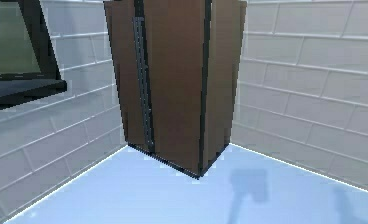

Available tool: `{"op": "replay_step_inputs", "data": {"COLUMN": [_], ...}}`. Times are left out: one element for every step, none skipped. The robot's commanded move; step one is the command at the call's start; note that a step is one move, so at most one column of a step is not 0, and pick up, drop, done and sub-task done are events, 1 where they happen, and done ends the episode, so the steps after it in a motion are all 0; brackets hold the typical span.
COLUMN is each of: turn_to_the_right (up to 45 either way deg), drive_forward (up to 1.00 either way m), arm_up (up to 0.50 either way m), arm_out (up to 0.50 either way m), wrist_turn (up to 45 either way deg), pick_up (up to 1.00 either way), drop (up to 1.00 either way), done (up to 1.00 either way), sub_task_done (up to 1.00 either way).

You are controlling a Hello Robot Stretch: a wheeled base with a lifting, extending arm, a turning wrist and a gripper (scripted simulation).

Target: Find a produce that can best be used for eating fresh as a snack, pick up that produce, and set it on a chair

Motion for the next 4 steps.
{"op": "replay_step_inputs", "data": {"turn_to_the_right": [0.0,0.0,0.0,0.0], "drive_forward": [0.0,0.0,0.0,0.0], "arm_up": [-0.32,0.0,0.1,0.0], "arm_out": [0.0,0.0,0.0,-0.08], "wrist_turn": [0.0,0.0,0.0,0.0], "pick_up": [0.0,0.0,0.0,0.0], "drop": [0.0,1.0,0.0,0.0], "done": [0.0,0.0,0.0,0.0], "sub_task_done": [0.0,0.0,0.0,0.0]}}
